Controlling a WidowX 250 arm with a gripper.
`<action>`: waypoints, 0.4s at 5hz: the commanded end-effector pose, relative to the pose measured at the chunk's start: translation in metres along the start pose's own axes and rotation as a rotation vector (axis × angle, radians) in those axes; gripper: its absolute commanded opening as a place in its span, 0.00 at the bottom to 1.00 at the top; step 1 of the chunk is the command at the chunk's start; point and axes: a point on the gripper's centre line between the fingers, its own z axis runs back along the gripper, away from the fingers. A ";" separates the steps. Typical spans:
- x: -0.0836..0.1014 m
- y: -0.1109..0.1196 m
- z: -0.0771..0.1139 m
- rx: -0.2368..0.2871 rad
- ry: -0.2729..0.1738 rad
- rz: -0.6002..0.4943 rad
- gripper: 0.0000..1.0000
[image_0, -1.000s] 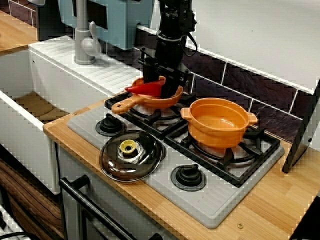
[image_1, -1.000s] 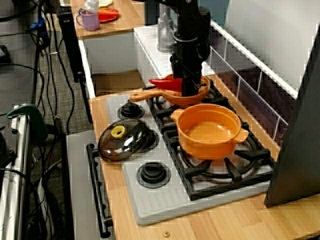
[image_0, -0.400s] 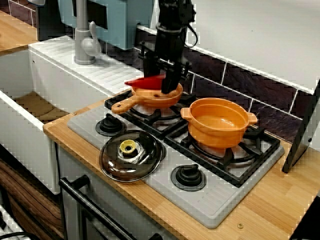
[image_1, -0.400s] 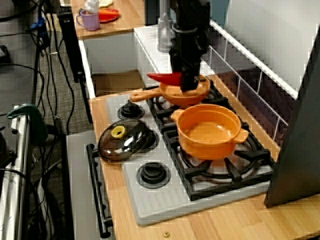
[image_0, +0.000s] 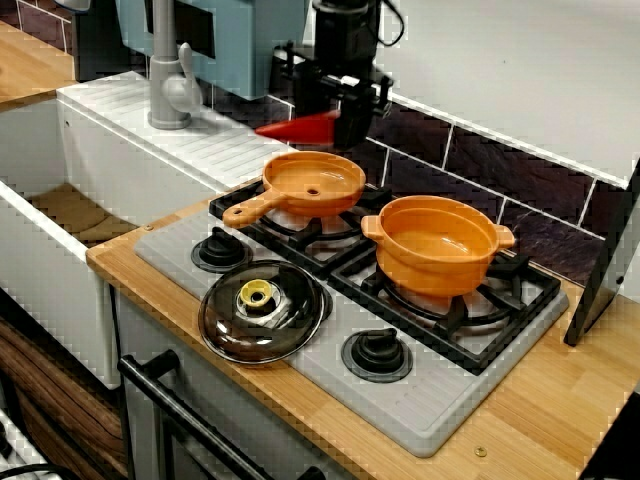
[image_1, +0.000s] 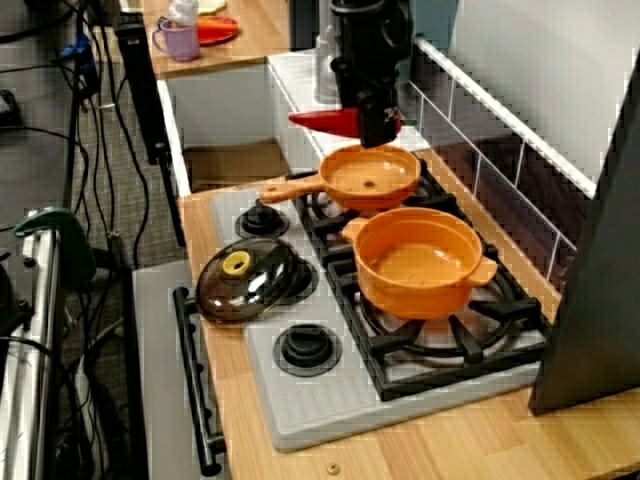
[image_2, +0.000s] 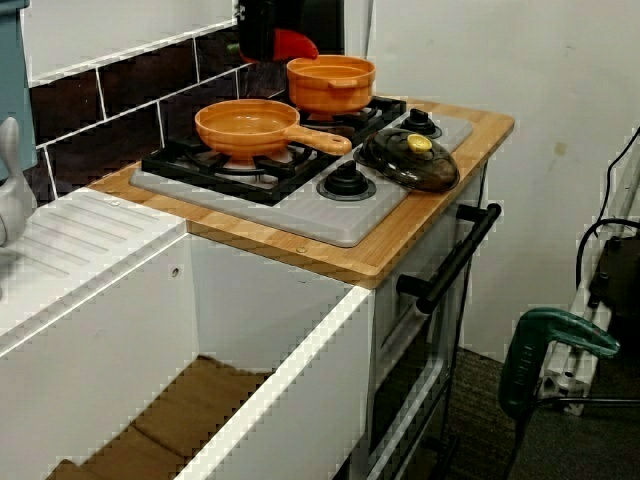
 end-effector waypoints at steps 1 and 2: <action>-0.017 -0.026 0.040 -0.012 -0.102 -0.049 0.00; -0.023 -0.042 0.045 -0.022 -0.110 -0.068 0.00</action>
